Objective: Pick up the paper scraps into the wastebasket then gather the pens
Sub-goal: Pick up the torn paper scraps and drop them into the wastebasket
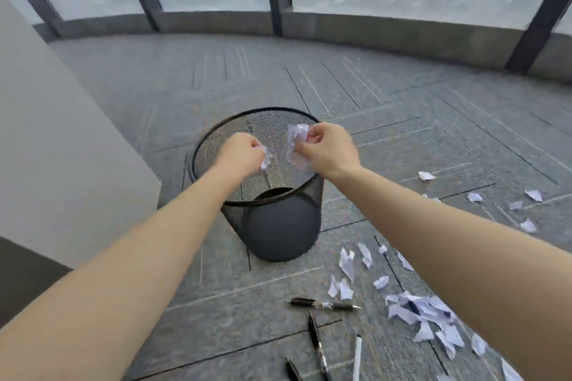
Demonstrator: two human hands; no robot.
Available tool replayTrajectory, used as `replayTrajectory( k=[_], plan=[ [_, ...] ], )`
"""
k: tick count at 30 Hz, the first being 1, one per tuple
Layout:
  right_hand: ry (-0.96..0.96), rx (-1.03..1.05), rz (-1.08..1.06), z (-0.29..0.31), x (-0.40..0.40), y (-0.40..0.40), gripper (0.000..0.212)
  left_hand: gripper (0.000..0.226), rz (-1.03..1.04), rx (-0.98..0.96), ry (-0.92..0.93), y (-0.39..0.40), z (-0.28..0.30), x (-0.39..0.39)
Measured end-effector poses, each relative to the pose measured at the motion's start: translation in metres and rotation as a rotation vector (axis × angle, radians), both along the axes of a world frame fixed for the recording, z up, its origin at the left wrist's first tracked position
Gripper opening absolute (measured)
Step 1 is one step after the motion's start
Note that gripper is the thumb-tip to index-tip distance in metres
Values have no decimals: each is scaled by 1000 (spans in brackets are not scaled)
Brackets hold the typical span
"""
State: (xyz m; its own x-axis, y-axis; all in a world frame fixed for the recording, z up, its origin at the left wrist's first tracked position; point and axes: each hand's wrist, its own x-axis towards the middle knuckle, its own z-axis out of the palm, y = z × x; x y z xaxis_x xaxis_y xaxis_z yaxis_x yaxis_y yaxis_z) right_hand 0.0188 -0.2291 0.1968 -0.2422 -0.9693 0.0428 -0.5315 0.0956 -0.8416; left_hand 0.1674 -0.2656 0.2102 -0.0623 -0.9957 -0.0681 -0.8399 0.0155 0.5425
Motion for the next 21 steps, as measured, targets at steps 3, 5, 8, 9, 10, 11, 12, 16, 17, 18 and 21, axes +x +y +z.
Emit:
replayTrajectory(
  k=[3,5,8,9,10,11,12,16,17,18,21],
  plan=[
    [274,26,-9,-11,7,6,54,33,-103,157,-232,11,-8,1],
    [363,-25,-7,-15,5,12,45,50,-125,182,-289,18,-9,5],
    [362,-24,2,-19,-3,19,16,28,-88,8,-240,24,-11,8],
    [330,-23,4,-21,-5,21,14,22,-76,-66,-206,27,-12,6],
    [280,-31,6,-23,-7,23,13,21,-81,-131,-168,32,-12,1],
    [226,-51,11,-25,-9,24,12,24,-104,-188,-129,37,-13,-5],
    [186,-74,18,-28,-10,26,12,26,-140,-249,-94,43,-14,-13],
    [205,-82,121,-33,-17,32,28,35,-260,-365,-161,62,-22,-41],
    [199,-83,149,-35,-18,33,33,37,-232,-286,-227,60,-25,-43],
    [180,-93,165,-36,-20,36,37,41,-183,-175,-274,56,-26,-42],
    [124,-140,124,-45,-36,51,36,48,-78,6,-279,45,-27,-32]
  ],
)
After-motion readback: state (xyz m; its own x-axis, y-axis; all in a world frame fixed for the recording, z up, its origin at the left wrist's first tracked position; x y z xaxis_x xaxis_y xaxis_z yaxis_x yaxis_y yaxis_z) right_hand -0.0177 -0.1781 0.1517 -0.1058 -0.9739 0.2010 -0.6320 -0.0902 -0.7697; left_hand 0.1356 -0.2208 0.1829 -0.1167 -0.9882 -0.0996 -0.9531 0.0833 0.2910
